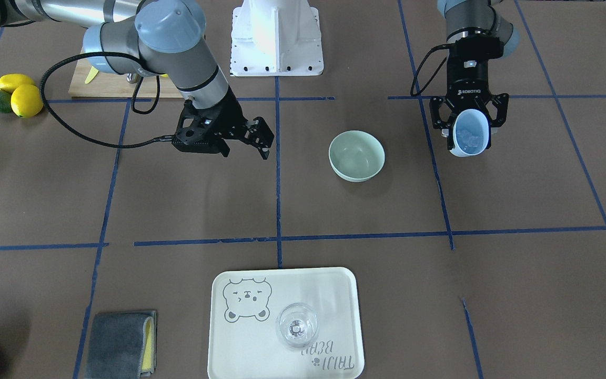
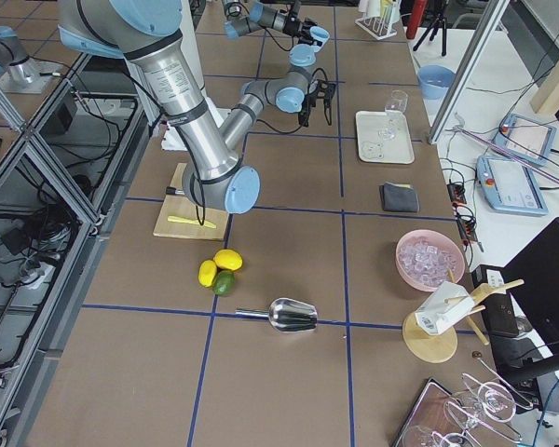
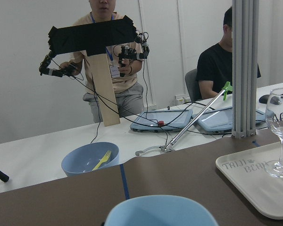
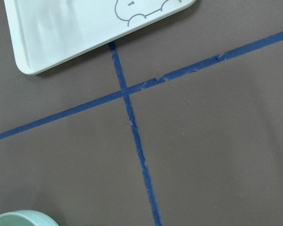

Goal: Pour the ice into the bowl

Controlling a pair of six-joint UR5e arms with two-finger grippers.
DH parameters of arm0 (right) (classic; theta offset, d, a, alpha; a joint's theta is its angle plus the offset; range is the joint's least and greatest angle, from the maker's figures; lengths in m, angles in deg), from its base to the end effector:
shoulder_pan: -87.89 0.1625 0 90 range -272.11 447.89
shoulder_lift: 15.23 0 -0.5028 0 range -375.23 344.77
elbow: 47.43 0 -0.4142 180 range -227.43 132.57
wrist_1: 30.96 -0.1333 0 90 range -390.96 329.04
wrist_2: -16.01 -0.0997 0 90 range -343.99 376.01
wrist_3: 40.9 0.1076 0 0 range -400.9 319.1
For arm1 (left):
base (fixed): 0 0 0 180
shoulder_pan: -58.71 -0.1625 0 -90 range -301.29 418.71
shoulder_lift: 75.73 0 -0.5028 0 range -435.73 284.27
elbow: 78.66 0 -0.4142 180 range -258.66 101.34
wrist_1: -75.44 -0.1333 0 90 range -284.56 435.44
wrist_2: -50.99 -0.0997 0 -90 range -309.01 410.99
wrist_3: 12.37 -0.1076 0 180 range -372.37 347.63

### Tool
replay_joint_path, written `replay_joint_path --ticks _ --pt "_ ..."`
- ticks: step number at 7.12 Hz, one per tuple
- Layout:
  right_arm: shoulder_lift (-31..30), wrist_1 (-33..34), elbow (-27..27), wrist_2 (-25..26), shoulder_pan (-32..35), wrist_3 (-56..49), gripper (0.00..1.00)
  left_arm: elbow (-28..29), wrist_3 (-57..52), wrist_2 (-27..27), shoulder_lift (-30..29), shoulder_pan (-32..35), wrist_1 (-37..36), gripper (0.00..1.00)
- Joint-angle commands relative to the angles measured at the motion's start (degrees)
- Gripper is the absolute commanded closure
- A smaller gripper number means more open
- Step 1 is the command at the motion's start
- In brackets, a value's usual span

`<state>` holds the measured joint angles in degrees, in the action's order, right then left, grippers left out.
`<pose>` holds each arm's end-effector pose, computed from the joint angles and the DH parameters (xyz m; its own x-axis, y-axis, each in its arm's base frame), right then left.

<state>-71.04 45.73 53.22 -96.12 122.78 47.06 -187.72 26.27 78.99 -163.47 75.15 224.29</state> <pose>-0.5322 -0.4842 0.2542 0.4421 0.2681 0.8560 -0.2518 0.9530 -0.1684 0.3673 -0.3464 0.4611 0.8930 0.1188 -0.4340 0.4096 0.1848 0.8934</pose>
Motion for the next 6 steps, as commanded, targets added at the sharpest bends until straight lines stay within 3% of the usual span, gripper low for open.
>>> replay_joint_path --ticks 1,3,6 --pt "-2.1 -0.14 1.73 -0.8 0.88 -0.77 0.0 0.34 -8.01 -9.09 -0.68 -6.57 -2.07 1.0" --pt "-3.16 -0.22 2.18 -0.98 0.97 -1.83 0.0 3.13 -21.96 -16.27 -4.88 -9.75 -2.42 1.0" --pt "-3.34 -0.4 2.09 -0.98 0.97 -1.83 0.0 7.2 -45.23 -18.41 -8.49 -10.02 -2.42 1.0"
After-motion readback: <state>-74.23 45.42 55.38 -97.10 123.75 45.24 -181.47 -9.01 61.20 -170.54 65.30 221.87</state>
